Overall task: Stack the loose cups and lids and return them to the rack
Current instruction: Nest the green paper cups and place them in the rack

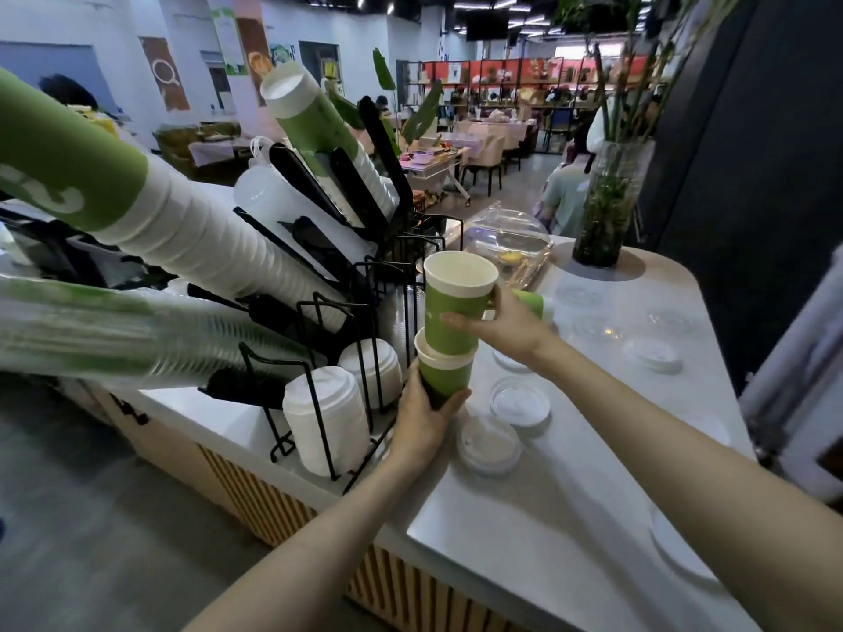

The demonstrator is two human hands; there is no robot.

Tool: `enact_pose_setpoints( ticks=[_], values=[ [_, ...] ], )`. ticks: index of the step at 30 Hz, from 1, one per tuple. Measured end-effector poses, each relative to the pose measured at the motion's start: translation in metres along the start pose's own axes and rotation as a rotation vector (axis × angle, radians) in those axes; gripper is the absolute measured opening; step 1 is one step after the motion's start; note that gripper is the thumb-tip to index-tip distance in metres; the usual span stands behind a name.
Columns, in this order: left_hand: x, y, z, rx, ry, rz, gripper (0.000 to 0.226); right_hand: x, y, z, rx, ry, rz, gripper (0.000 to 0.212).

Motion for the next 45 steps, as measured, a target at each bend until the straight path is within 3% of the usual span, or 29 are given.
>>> enact_pose_setpoints(
  ticks=[3, 11, 15, 22, 25, 27, 30, 34, 40, 45],
  values=[
    [-0.004, -0.005, 0.001, 0.003, 0.027, 0.0, 0.074, -0.008, 0.003, 0.009, -0.047, 0.065, -0.06, 0.1],
    [-0.008, -0.017, -0.002, -0.033, 0.095, -0.017, 0.069, -0.015, 0.018, 0.031, -0.128, 0.099, -0.059, 0.086],
    [-0.012, -0.026, -0.001, -0.041, 0.111, -0.015, 0.068, -0.008, 0.021, 0.042, -0.167, 0.131, -0.046, 0.093],
    [-0.027, -0.045, -0.001, -0.03, 0.077, -0.018, 0.076, 0.015, 0.009, 0.055, -0.205, 0.028, 0.036, 0.079],
    [-0.029, -0.053, -0.005, -0.027, 0.049, 0.003, 0.077, 0.026, -0.003, 0.067, -0.198, 0.122, 0.073, 0.051],
    [-0.032, -0.056, -0.008, -0.028, 0.018, 0.011, 0.076, 0.035, -0.013, 0.08, -0.208, 0.209, 0.118, 0.046],
    [-0.034, -0.06, -0.01, -0.036, -0.006, 0.012, 0.077, 0.053, -0.03, 0.1, -0.254, 0.411, 0.2, 0.045],
    [-0.035, -0.064, -0.013, -0.041, -0.035, 0.029, 0.079, 0.071, -0.056, 0.114, -0.246, 0.728, 0.174, 0.051],
    [-0.035, -0.064, -0.015, -0.025, -0.059, 0.034, 0.087, 0.072, -0.096, 0.121, -0.142, 0.944, -0.037, 0.067],
    [-0.035, -0.064, -0.013, -0.016, -0.075, 0.032, 0.086, 0.072, -0.099, 0.125, -0.151, 1.05, -0.032, 0.066]
  ],
)
Point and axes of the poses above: each hand's wrist, its own y-axis away from the middle knuckle, its own x-axis out of the back of the hand, z = x × y, the point moved 5 cm from there along -y, towards the middle knuckle, and after that the axes turned 2 degrees about -z, right-handed, at the moved point
